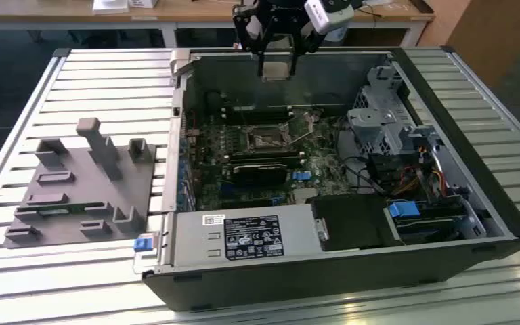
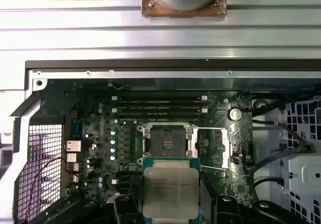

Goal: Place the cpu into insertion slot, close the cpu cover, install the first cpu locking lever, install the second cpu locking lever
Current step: 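Place the cpu into insertion slot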

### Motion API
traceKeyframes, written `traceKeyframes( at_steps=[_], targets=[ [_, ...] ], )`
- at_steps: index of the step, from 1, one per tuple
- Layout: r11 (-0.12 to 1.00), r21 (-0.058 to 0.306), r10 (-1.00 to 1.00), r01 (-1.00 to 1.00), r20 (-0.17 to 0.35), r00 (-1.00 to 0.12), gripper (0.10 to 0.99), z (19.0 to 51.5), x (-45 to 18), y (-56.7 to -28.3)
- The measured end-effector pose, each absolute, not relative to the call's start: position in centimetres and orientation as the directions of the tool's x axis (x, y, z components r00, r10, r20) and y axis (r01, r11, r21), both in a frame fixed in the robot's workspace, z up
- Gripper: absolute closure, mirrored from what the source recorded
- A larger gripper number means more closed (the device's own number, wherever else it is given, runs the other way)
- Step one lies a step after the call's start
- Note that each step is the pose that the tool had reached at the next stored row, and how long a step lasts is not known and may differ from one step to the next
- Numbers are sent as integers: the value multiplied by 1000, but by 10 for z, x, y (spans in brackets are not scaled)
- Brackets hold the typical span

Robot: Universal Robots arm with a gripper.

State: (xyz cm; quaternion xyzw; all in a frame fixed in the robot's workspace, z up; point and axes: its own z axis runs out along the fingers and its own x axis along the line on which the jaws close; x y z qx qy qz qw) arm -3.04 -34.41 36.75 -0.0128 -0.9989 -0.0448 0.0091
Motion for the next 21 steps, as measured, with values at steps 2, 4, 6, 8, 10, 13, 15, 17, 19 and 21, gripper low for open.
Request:
traceKeyframes(
  at_steps=[2, 4, 6, 8, 10, 13, 15, 17, 19, 21],
  targets=[
    [996, 89, 25, 26, 19, -1000, 549, 367, -30, -344],
    [996, 89, 25, 26, 19, -1000, 549, 367, -30, -344],
    [996, 89, 25, 26, 19, -1000, 549, 367, -30, -344],
    [996, 89, 27, 28, 19, -999, 549, 367, -30, -344],
    [995, 89, 33, 35, 19, -999, 549, 367, -30, -344],
    [995, 89, 50, 51, 19, -999, 549, 367, -30, -344],
    [994, 89, 59, 61, 19, -998, 549, 367, -30, -344],
    [994, 89, 67, 69, 19, -998, 549, 367, -30, -344],
    [993, 89, 75, 77, 19, -997, 549, 367, -30, -344],
    [992, 89, 83, 85, 19, -996, 549, 367, -30, -344]
  ],
)
